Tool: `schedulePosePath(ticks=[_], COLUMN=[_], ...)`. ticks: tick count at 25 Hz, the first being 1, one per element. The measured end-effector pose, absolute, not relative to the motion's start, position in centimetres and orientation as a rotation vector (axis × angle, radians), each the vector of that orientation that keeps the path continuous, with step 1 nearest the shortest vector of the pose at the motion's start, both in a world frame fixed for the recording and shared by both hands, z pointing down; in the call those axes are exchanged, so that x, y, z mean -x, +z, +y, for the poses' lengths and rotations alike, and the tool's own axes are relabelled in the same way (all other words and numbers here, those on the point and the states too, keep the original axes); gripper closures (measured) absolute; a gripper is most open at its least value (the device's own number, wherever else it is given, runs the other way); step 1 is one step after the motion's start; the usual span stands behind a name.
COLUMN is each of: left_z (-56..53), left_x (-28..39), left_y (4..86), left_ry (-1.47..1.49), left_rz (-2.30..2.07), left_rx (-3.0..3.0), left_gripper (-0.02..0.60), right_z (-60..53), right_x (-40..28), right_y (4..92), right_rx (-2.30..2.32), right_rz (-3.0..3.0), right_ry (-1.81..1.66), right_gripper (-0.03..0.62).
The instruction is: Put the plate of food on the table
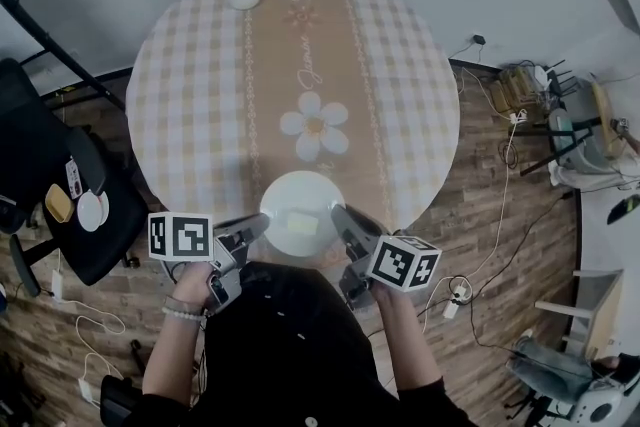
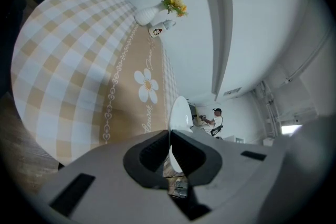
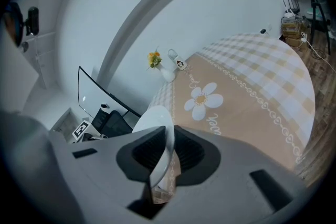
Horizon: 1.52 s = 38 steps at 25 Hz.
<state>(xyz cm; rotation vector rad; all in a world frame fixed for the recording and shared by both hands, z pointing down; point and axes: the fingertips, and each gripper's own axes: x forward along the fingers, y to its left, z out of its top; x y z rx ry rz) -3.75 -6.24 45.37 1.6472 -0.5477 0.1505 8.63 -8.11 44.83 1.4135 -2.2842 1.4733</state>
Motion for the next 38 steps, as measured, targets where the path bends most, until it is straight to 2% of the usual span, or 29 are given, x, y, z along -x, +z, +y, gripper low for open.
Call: schedulePosePath(ticks=[38], left_z=[-7.8], left_x=[1.6], left_y=[45.8], left_ry=[0.076], left_rz=[-0.634], left_rx=[-1.614], left_gripper=[0.574], right_z=[-10.9], right_x=[-10.6], right_y=[45.5], right_rx=[-1.252], right_rz=[-2.313], right_ry=[1.491], right_gripper=[0.563])
